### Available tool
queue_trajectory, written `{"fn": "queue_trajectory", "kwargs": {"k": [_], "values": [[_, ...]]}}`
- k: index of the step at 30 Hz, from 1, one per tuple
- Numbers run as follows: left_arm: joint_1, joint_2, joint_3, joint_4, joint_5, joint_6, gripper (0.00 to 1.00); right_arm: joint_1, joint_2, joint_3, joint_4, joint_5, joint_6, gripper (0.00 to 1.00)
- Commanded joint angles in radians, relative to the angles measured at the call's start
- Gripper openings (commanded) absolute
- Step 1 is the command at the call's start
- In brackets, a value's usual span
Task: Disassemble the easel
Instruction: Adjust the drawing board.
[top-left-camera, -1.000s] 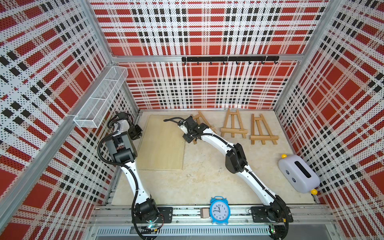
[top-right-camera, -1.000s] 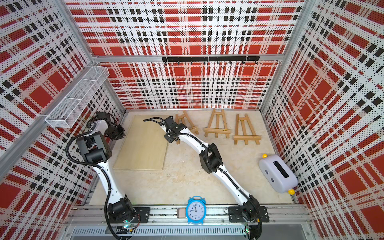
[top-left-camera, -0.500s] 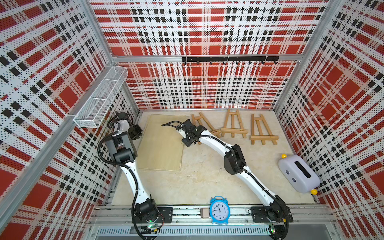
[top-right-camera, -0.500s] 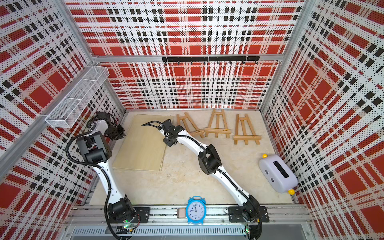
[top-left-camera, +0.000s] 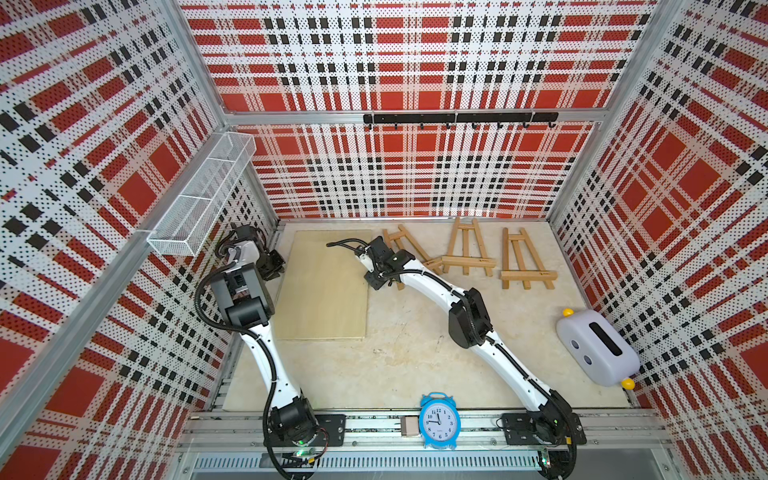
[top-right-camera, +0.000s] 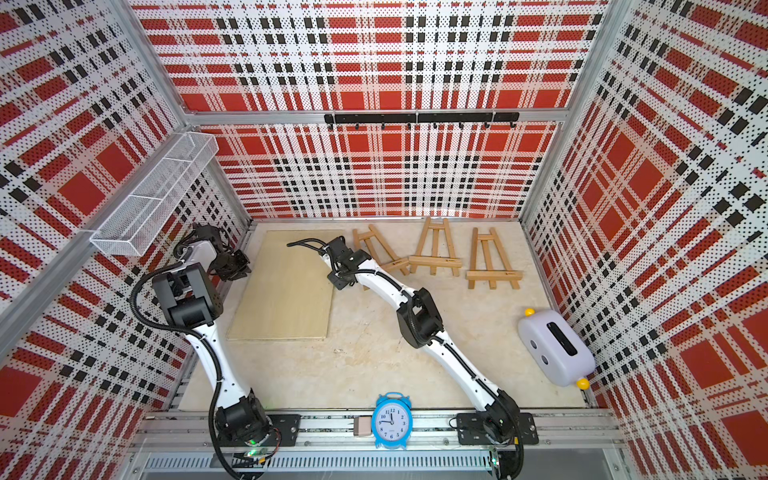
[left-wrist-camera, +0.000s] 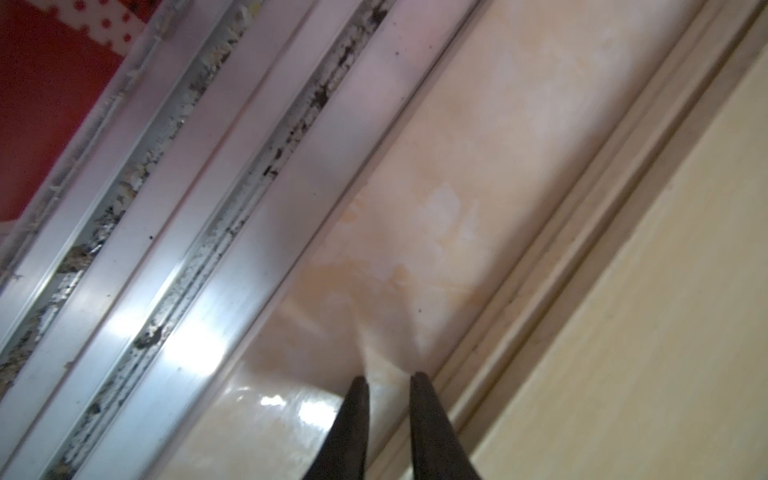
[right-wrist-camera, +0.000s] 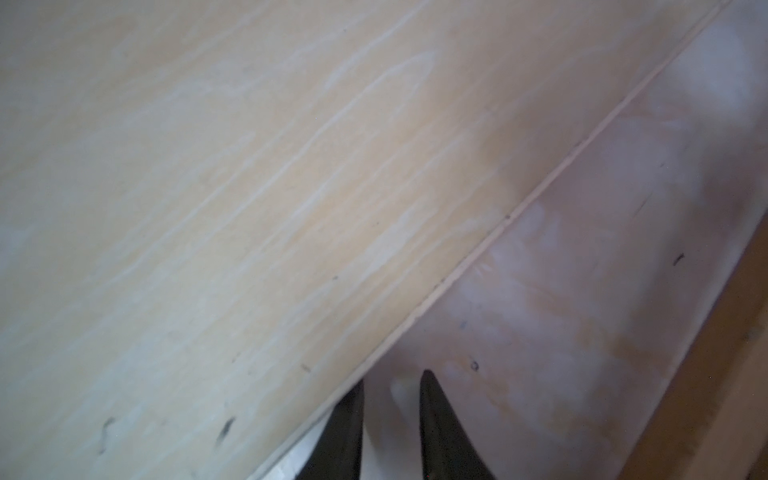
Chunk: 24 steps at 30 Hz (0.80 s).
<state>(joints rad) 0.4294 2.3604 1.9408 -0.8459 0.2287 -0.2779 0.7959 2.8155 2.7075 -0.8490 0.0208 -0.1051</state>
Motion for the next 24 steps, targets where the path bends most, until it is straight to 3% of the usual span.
{"fn": "queue_trajectory", "kwargs": {"k": [1,24], "values": [[-0.031,-0.004,-0.031,-0.079,0.030,0.015,0.23,0.012,0.030,0.008,0.015,-0.028,-0.018,0.25],[-0.053,0.090,0.137,-0.151,0.058,0.029,0.23,0.053,-0.001,-0.065,-0.023,-0.021,-0.024,0.25]]}}
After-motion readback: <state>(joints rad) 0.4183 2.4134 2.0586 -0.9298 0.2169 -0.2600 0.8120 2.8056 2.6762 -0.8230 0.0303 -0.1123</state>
